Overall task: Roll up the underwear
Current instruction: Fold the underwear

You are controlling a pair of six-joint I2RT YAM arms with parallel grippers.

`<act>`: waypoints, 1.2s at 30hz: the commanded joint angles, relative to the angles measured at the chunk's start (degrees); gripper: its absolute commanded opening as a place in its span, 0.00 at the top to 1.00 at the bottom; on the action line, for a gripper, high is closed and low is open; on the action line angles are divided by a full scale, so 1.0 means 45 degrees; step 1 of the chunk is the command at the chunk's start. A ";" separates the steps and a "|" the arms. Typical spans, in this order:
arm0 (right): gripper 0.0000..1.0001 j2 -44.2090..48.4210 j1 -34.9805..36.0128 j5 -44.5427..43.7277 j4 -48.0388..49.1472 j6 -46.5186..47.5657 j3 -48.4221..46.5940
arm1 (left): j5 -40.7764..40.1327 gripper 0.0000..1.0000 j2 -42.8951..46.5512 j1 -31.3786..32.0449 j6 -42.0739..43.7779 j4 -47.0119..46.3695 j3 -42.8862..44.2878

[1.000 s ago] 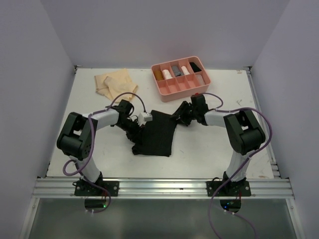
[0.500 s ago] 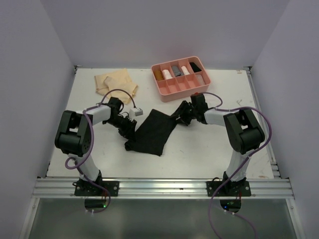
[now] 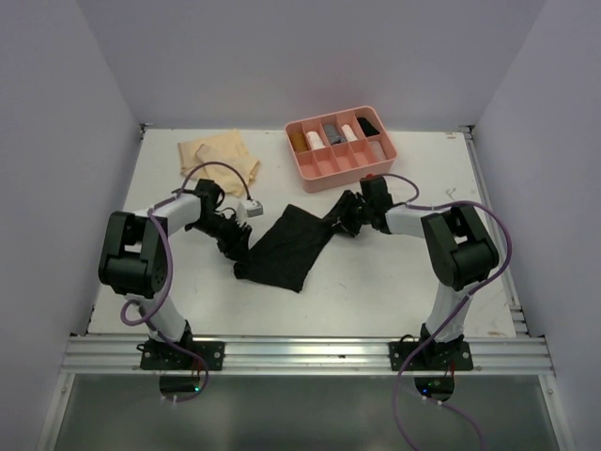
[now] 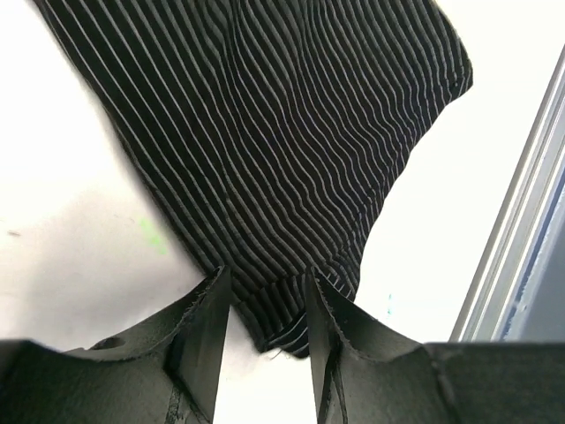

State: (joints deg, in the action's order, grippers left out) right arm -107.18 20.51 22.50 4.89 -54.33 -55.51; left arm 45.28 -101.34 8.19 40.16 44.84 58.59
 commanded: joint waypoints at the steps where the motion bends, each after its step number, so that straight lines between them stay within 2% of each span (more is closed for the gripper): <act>1: 0.51 0.0511 -0.0106 -0.0099 -0.1203 0.0413 0.0050 | 0.0525 0.57 0.1326 0.0424 0.1427 0.0701 0.1080; 3: 0.51 0.1138 -0.0125 -0.0117 -0.1493 0.0276 -0.0164 | -0.0118 0.59 0.2049 0.0932 0.1018 -0.0176 0.1102; 7: 0.56 0.2350 -0.0144 -0.0877 -0.2839 0.0548 -0.0925 | -0.1622 0.62 0.2812 0.3038 -0.0601 -0.2167 0.0421; 11: 0.60 0.2742 -0.0144 -0.2205 -0.5203 0.1445 -0.2310 | -0.2483 0.69 0.2269 0.3981 -0.1600 -0.3459 -0.0069; 16: 0.76 0.2023 -0.0067 -0.1117 -0.3977 0.1351 -0.2566 | -0.3204 0.77 0.1447 0.4372 -0.1445 -0.3813 -0.0870; 18: 0.80 0.1108 0.0206 -0.0355 -0.3628 0.1233 -0.3152 | -0.3459 0.77 0.1270 0.4372 -0.1309 -0.3812 -0.1123; 20: 0.80 0.0597 0.0421 0.0424 -0.3100 0.0786 -0.3232 | -0.3674 0.73 0.1328 0.4372 -0.1172 -0.3715 -0.1222; 26: 0.83 -0.1104 0.0735 0.1132 -0.1341 -0.0075 -0.2629 | -0.3421 0.64 0.2225 0.4178 -0.1346 -0.3675 -0.1379; 31: 0.84 -0.1047 0.0638 0.0333 -0.1144 0.0393 -0.1184 | -0.2897 0.63 0.1897 0.2989 -0.1796 -0.2683 -0.0852; 33: 0.85 -0.0677 0.0637 0.0196 -0.0485 0.0296 0.0006 | -0.2719 0.64 0.1584 0.2132 -0.1699 -0.2349 -0.0541; 36: 0.85 0.0552 0.0637 -0.0370 0.0394 -0.0289 0.1978 | -0.2951 0.64 0.0920 0.1639 -0.1542 -0.2014 -0.0228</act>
State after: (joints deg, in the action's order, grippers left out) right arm -108.79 23.66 25.15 5.43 -54.37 -54.26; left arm 31.44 -94.98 18.09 33.47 33.21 54.81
